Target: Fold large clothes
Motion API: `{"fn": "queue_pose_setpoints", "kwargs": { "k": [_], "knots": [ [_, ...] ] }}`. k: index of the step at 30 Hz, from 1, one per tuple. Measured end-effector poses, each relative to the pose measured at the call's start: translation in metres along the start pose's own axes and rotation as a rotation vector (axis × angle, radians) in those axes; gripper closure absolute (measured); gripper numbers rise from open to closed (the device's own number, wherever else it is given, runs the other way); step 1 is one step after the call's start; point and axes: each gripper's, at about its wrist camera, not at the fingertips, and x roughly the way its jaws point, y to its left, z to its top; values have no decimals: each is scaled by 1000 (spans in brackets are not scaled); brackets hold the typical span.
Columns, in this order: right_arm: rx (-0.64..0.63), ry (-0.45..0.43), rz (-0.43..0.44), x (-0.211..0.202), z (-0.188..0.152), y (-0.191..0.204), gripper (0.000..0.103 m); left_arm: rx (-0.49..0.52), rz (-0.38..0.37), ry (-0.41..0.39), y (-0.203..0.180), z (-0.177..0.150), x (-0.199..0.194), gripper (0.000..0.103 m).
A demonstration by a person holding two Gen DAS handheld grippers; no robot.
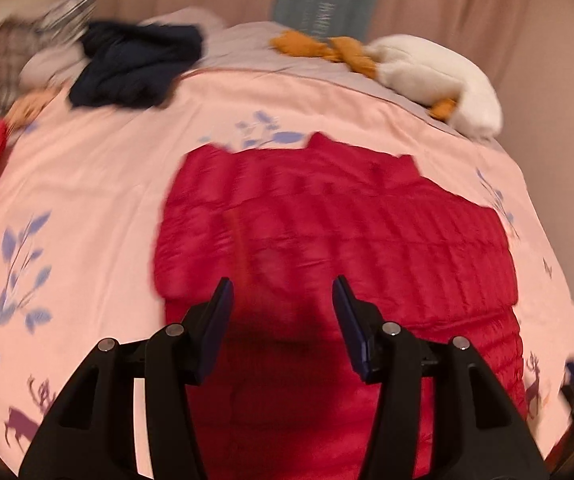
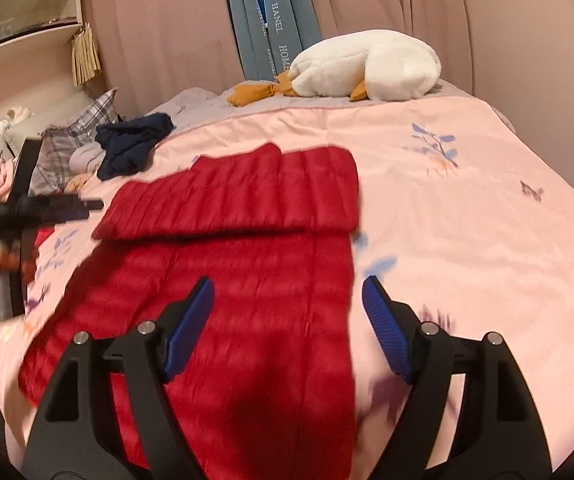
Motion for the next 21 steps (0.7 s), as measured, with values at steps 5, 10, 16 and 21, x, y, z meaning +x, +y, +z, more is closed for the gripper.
{"fn": "queue_pose_setpoints", "kwargs": {
  "k": [5,10,16,21],
  "knots": [
    [66,22,27,55,53,-15,31,91,-14,6,-30,4,26,51],
    [14,49,-60,127,98,-10,60,104,25,92,-21,-6,66,51],
    [71,150,-134,198,119,-22,61,110,-2,99,-12,-11,75,50],
    [62,305,-249,251,97,-37,64,108,-26,105,-12,-11,78,50]
  ]
}}
